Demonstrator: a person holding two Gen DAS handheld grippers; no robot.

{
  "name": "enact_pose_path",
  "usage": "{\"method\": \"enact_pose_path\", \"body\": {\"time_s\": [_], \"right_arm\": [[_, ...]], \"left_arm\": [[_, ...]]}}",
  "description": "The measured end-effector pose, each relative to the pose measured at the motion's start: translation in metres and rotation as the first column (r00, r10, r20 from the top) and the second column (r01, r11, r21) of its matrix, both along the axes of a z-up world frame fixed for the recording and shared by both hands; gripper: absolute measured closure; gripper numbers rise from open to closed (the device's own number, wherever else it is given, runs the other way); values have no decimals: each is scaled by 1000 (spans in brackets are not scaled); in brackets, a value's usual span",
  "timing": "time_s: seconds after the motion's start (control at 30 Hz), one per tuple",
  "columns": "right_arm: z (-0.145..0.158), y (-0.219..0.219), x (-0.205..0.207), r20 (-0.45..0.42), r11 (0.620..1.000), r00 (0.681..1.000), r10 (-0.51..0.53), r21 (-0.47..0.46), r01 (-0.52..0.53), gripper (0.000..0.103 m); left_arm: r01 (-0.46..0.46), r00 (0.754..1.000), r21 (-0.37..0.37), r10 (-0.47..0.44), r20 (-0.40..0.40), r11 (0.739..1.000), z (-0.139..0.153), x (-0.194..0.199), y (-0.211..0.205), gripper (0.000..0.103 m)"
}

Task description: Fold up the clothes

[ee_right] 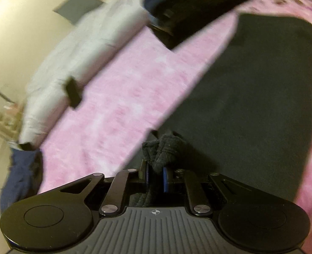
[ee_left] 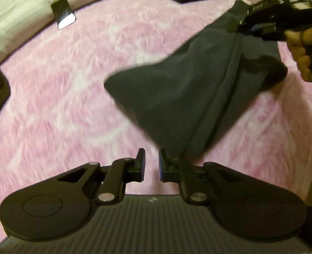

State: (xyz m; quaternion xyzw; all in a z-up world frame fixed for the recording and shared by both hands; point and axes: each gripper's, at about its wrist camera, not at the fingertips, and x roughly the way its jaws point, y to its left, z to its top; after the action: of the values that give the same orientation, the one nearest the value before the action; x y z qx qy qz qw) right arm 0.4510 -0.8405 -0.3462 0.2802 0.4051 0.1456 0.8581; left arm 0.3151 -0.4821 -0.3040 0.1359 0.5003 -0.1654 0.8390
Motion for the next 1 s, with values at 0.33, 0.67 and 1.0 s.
{"method": "enact_pose_path", "body": {"time_s": [0.33,0.67,1.0], "right_arm": [[-51,-16,31,-198,992,978,71,-92,-90,92],[-54,-15,30,-200,980,969,148,-106,-171,92],[-28,-20,15,-151,964,979,136,-209,-166,39]], "left_arm": [[103,995,24,-103,-11,994,-12,28,-42,82],[70,996,24,-69,-50,997,-28,79,-44,73],[61,994,20,-58,-95,998,-40,88,-34,71]]}}
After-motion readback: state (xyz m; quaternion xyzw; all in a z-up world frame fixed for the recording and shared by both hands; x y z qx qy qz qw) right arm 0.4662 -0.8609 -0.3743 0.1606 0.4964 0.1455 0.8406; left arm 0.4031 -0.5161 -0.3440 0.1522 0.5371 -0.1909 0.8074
